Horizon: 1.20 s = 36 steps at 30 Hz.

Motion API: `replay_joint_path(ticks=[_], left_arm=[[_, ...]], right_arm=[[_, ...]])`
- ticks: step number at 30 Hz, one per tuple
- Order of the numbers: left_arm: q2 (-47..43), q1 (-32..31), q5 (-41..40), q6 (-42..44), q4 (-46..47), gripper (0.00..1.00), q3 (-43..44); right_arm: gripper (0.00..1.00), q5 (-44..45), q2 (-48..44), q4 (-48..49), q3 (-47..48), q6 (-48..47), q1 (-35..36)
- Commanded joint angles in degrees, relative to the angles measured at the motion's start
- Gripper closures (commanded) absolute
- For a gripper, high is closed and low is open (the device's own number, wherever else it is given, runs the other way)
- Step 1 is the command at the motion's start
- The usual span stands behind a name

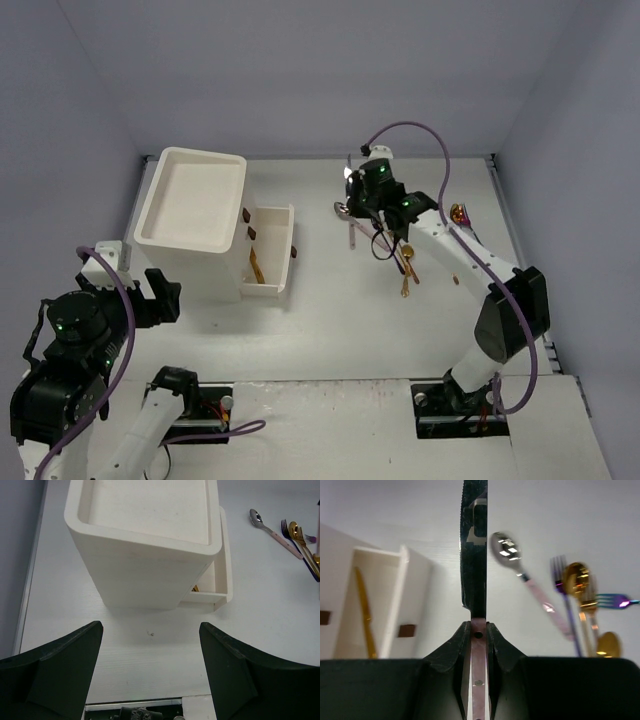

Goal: Sort the eating utensils into containers

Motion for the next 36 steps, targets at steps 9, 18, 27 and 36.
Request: replay_joint_path(ticks=[9,18,27,36], left_arm=[[0.47,-0.22,-0.70,-1.95,2.36,0.25,3.67],[0.37,-0.25,0.11,-2.70,2.25,0.25,2.89],[1.81,-0.25,3.19,-1.67,2.50,0.25,3.67],[4.01,-0.33,7.44,2.52,2.79,0.24,4.45]], right_arm=[[1.00,7.50,14.04,17.74,6.66,29.22,19.41],[0.83,6.84,24.19,20.10,13.25,34.48,22.08],[0.49,6.51,13.28,19.43,5.73,21.16,17.60],[0.39,2.96,-6.87,12.97,-13.90,9.26,-5.12]])
